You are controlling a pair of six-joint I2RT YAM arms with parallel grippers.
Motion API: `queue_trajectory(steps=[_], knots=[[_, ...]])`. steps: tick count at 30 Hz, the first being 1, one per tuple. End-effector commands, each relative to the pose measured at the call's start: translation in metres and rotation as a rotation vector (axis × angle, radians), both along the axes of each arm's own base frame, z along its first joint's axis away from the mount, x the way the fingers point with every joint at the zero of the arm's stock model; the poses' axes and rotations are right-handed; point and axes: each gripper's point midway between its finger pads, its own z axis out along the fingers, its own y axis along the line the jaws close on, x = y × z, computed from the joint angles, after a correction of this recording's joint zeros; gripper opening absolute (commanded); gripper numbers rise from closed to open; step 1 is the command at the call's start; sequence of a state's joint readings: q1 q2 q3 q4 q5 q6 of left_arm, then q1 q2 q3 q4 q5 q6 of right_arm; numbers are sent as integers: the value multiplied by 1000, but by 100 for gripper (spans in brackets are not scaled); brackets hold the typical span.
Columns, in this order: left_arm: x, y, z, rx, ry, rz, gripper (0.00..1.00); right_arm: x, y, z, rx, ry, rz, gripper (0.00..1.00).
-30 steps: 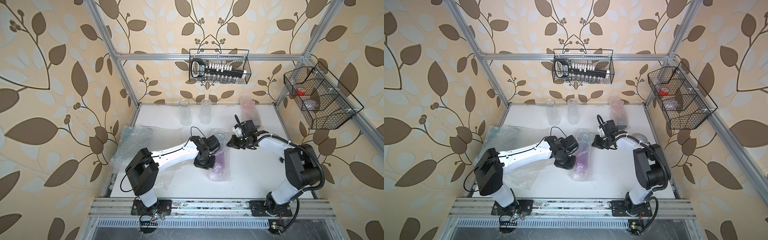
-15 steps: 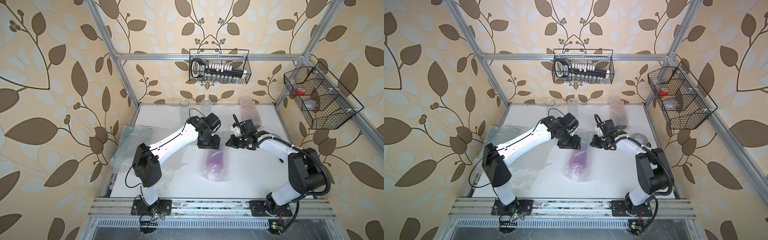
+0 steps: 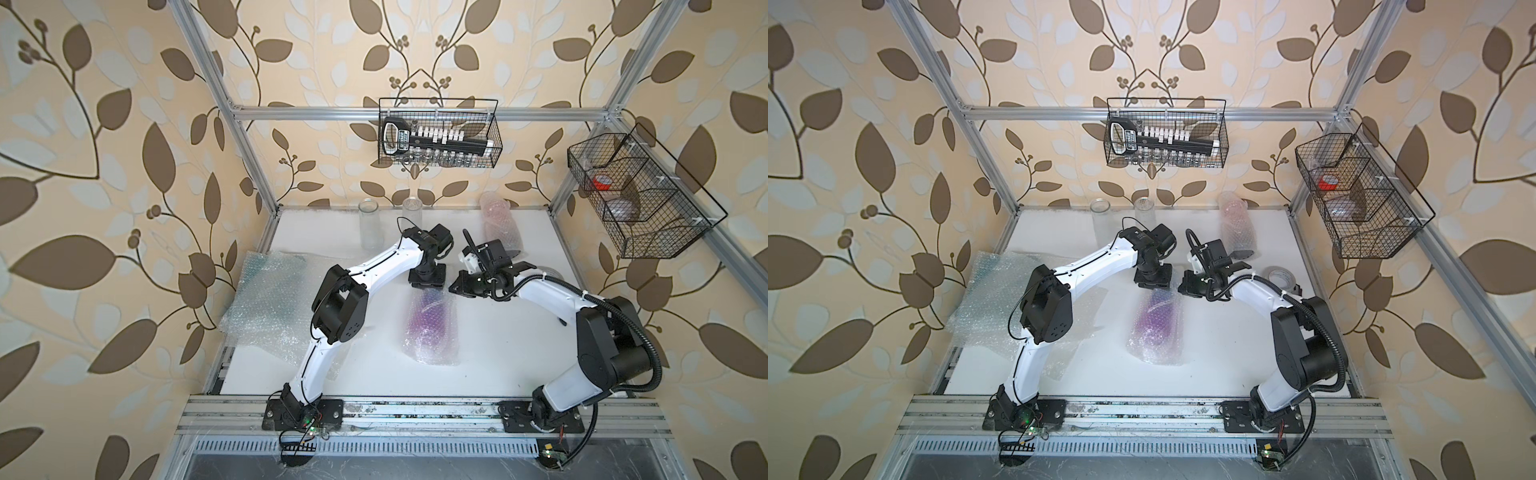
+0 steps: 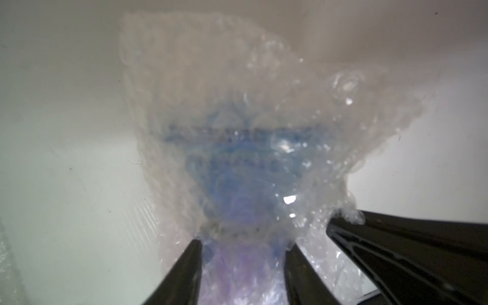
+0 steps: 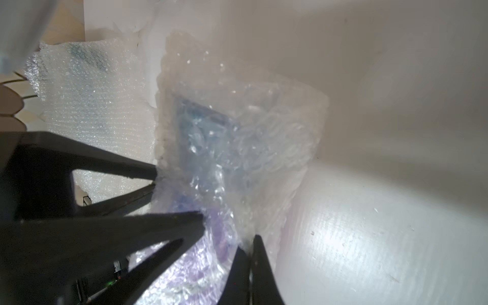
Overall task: Unwrap the vase from the bubble wrap
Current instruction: Unwrap the bubble wrap at the center of the board.
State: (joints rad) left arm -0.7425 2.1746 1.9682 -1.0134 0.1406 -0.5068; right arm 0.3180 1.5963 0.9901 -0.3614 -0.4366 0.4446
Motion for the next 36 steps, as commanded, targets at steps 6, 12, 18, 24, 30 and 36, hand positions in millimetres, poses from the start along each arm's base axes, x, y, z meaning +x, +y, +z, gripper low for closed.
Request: queue_trajectory(steps=[6, 12, 18, 24, 30, 36], knots=[[3, 26, 9, 33, -40, 46, 0, -8, 0, 5, -5, -3, 8, 0], [7, 54, 13, 54, -63, 99, 0, -10, -23, 1, -35, 5, -65, 0], [6, 65, 13, 54, -63, 113, 0, -14, -45, -15, -47, 57, -134, 0], [1, 64, 17, 29, -56, 107, 0, -17, -52, -24, -55, 85, -163, 0], [-3, 67, 28, 26, -55, 90, 51, -16, -61, -19, -103, 72, -169, 25], [-19, 63, 62, 90, -132, -15, 81, -22, -78, 10, -190, 16, -181, 54]])
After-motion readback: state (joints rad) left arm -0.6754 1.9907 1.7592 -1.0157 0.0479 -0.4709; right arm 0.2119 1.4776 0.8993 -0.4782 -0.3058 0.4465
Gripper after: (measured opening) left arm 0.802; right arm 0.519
